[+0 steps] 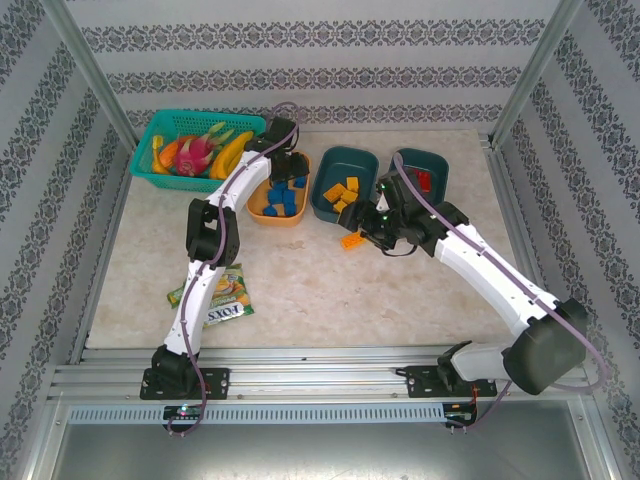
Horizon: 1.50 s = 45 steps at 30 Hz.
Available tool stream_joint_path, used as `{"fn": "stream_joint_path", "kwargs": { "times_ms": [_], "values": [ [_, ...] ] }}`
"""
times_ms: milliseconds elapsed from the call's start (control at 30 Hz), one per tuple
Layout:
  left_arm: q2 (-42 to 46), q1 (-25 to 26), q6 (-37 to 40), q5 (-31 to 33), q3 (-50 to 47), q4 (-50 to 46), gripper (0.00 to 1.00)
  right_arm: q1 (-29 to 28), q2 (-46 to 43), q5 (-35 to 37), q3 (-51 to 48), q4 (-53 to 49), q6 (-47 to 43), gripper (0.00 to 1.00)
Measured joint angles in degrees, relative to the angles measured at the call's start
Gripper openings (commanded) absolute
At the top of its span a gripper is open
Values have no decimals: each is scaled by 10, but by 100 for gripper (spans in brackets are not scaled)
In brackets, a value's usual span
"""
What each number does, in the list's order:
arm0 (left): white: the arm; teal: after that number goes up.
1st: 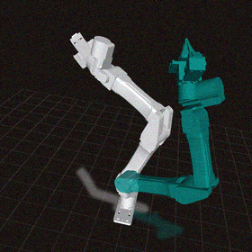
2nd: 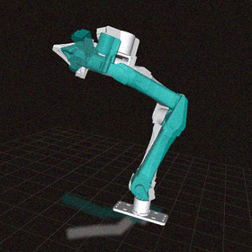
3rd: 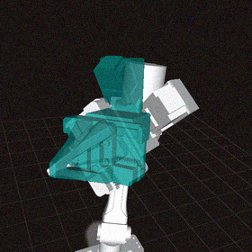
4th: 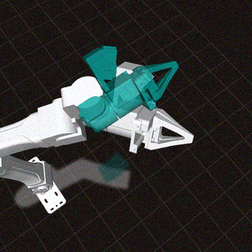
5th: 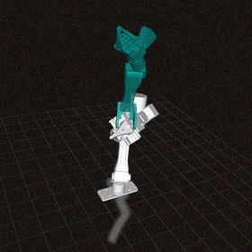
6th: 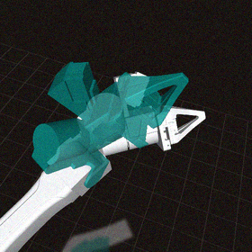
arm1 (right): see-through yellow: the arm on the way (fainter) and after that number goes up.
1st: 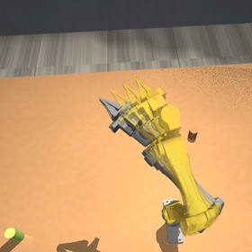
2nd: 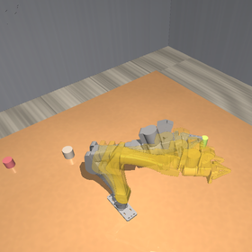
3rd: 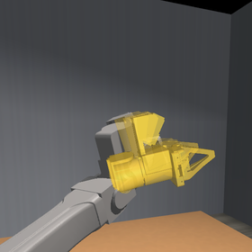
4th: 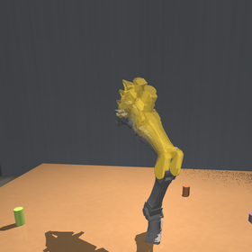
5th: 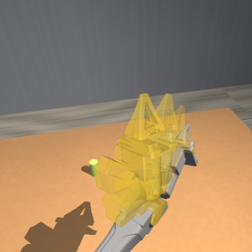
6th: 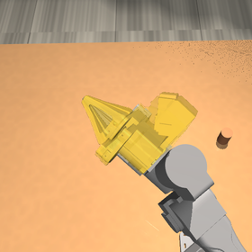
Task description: Sort the legos into containers by color
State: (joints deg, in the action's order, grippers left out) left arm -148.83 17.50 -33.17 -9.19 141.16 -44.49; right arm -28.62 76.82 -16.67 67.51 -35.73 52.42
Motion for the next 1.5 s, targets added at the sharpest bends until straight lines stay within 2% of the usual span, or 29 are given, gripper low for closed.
{"fn": "stream_joint_path", "kwargs": {
  "times_ms": [267,400,533,700,800,1000,1100,1267,1500],
  "values": [
    [14,0,0,0,0,-18,66,-2,31,68,3,-33,31,63],
    [75,1,0,0,-28,-33,75,-19,66,120,12,-38,63,63],
    [221,4,-2,-10,-143,-22,81,-40,112,160,12,-29,100,67],
    [481,5,-20,-55,-403,63,89,-54,186,194,33,-10,126,73],
    [615,5,-38,-80,-549,103,90,-54,220,205,43,5,143,73],
    [814,5,-73,-111,-767,111,90,-53,268,216,44,30,171,77],
    [900,5,-83,-115,-824,98,92,-52,290,218,44,42,180,77],
    [1001,5,-94,-116,-852,73,92,-41,315,222,45,56,182,76],
    [1041,5,-106,-115,-871,45,91,-20,343,235,71,56,178,70]
  ]
}}
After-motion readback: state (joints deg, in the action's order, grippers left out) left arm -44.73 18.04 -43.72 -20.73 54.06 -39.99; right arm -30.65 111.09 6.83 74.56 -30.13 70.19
